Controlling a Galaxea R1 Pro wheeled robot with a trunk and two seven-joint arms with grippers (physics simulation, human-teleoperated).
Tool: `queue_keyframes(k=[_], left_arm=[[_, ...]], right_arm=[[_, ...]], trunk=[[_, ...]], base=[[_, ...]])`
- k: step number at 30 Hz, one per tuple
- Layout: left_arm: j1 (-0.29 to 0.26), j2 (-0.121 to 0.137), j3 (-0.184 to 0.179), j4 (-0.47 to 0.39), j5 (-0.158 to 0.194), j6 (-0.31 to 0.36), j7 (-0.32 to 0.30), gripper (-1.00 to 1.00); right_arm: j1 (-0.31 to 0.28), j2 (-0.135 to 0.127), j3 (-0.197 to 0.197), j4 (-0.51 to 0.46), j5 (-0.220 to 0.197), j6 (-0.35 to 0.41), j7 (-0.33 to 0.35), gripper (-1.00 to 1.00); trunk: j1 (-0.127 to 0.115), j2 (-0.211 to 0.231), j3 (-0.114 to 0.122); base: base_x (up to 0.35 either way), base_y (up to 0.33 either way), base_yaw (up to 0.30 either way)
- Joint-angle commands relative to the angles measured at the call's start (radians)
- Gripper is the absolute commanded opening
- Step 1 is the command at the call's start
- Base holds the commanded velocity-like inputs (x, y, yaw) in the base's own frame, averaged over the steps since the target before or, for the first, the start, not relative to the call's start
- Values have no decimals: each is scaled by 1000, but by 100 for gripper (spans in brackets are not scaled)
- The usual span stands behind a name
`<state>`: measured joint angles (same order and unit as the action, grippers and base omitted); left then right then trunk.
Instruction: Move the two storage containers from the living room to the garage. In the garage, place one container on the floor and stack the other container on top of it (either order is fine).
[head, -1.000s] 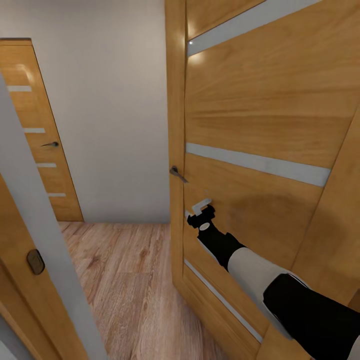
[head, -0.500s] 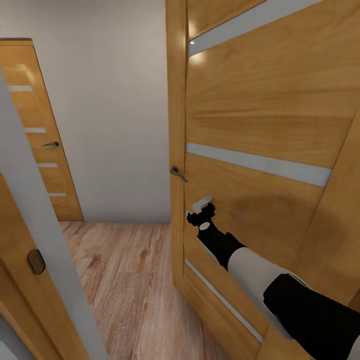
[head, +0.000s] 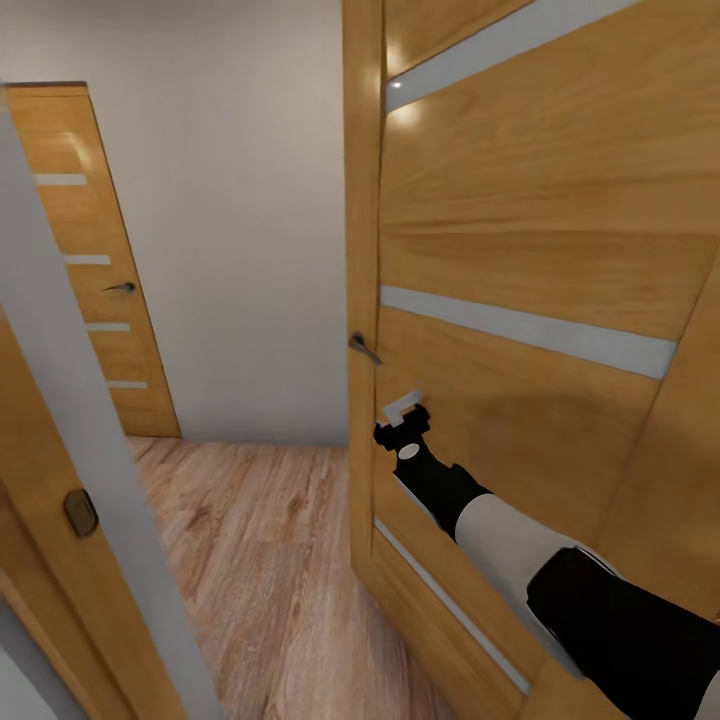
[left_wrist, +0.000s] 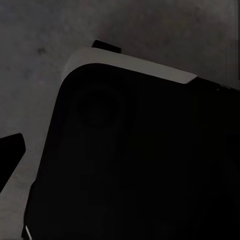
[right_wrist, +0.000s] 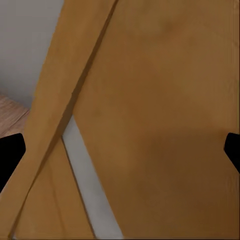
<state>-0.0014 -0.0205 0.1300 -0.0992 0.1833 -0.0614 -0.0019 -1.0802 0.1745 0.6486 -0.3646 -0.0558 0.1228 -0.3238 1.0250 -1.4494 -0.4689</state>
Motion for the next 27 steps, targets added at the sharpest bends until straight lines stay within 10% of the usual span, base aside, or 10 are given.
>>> queue_keyframes(k=[1, 27], left_arm=[[0, 0, 6, 0, 2, -2, 0, 100], [0, 3, 7, -1, 3, -2, 0, 100]], right_arm=[[-1, 0, 8, 0, -6, 6, -8, 100], [-1, 0, 9, 1, -6, 11, -32, 100]], trunk=[[0, -1, -1], [0, -1, -1]], base=[[0, -154, 1], [0, -42, 26]])
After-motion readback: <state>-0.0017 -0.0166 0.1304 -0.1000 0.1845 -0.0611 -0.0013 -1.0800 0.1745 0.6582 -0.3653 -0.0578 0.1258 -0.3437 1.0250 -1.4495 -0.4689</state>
